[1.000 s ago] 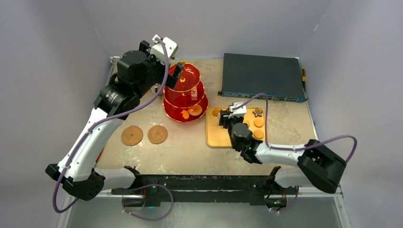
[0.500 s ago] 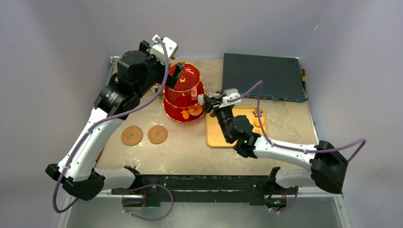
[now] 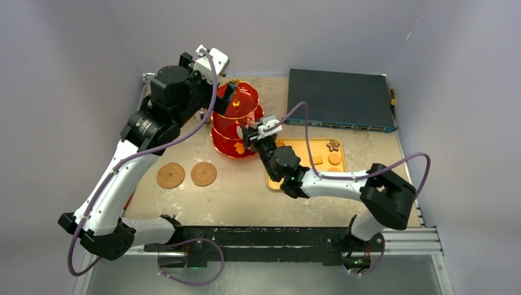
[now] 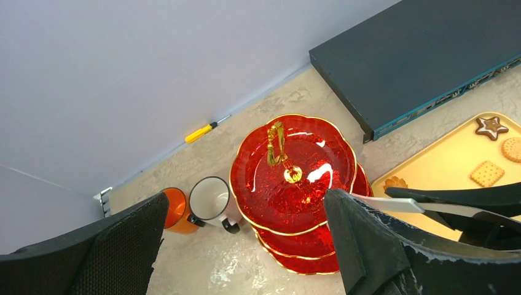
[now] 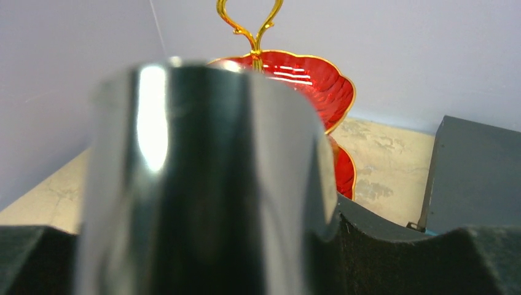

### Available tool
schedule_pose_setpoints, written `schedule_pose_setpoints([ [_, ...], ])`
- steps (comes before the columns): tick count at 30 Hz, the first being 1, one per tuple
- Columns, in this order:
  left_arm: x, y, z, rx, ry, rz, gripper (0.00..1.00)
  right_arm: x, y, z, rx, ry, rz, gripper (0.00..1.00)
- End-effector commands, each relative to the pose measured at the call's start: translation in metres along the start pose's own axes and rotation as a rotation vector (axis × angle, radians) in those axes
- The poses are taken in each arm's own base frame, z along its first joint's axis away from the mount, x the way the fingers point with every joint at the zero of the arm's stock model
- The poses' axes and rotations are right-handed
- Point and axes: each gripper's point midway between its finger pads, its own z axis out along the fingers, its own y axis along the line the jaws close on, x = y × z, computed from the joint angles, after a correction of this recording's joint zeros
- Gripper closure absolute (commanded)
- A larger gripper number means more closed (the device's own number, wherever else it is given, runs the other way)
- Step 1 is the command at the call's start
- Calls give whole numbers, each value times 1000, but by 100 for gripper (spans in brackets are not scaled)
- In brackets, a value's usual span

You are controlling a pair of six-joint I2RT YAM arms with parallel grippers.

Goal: Serve the afternoon tea

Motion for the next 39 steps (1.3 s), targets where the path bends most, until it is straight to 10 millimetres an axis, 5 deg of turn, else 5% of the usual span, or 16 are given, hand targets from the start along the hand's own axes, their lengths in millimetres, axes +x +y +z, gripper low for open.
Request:
schedule_pose_setpoints([
  [1,-13,6,-11,-13,-45,-13,2,-52,-1,14,53,-166,81,60],
  [11,-12,6,-13,-13,-44,-16,2,-32,6,21,54,-125,72,40],
  [25,-13,7,-13,-17,-49,-21,1,-43,-12,0,59,-109,65,34],
  [30,-15,8,-14,-20,-52,-20,1,-44,-46,-21,133,-86,62,34],
  [39,-16,8,-14,-18,-57,-23,1,-4,-157,-71,395,32,65,34],
])
